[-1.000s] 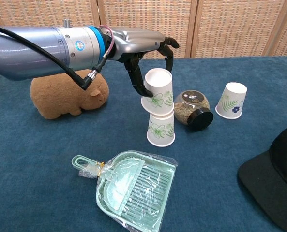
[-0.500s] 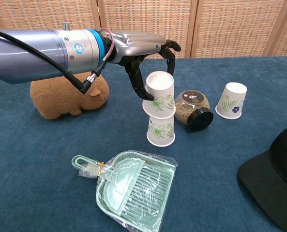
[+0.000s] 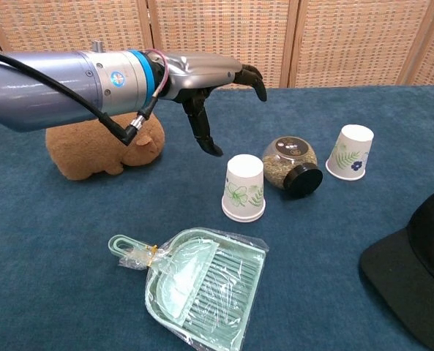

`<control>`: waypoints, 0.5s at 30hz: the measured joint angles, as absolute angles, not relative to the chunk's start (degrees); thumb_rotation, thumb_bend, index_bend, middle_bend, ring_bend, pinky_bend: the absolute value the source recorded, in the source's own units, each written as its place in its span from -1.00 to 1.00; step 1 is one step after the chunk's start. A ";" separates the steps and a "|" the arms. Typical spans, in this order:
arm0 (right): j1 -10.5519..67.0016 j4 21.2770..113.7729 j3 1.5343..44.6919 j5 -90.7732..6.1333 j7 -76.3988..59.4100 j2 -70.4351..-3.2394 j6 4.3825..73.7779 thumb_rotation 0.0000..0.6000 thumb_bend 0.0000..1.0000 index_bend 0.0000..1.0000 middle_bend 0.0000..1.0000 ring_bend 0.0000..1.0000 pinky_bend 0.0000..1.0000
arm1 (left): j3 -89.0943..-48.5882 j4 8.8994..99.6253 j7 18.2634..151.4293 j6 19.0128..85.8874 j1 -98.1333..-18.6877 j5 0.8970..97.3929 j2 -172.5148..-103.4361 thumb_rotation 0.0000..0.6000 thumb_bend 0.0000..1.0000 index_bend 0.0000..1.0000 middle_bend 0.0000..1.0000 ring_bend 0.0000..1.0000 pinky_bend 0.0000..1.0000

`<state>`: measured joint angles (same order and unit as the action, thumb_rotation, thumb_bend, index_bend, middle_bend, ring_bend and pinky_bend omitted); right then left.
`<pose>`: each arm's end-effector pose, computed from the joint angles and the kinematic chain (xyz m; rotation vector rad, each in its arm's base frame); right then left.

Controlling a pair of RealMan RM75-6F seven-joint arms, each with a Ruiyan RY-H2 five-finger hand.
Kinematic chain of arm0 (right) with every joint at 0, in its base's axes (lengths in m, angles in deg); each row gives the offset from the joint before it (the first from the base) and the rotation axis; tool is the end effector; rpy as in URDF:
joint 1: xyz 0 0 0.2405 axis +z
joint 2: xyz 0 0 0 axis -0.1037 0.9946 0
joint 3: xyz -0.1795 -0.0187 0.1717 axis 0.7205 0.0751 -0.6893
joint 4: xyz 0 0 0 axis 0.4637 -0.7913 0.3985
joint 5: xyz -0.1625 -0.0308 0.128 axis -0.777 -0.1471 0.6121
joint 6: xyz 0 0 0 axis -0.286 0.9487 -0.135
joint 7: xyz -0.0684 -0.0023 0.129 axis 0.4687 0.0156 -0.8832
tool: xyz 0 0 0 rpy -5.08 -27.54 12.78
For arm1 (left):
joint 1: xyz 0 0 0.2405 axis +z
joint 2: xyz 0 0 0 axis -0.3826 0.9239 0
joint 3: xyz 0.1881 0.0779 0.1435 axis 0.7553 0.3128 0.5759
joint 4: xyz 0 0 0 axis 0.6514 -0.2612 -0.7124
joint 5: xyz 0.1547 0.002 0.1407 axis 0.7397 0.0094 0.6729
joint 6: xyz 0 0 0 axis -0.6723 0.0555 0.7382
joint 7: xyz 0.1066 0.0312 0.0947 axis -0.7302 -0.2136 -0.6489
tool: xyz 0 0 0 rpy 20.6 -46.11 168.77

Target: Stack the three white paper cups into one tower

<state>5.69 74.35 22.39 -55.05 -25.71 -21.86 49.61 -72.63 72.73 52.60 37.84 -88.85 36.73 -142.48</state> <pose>-0.3325 -0.2517 0.1650 1.1714 -1.1041 1.0741 0.0014 0.3588 -0.0272 -2.1545 -0.6842 -0.9613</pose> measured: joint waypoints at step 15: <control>5.70 75.53 22.65 -55.60 -23.09 -21.91 50.27 1.00 -0.91 -1.00 -1.00 -1.00 -1.00 | -63.39 86.87 51.26 65.25 -69.50 45.75 -130.75 1.00 -0.64 -0.89 -1.00 -1.00 -1.00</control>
<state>5.70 75.53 22.65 -55.60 -23.09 -21.91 50.27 -63.39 86.87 51.26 65.25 -69.50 45.75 -130.75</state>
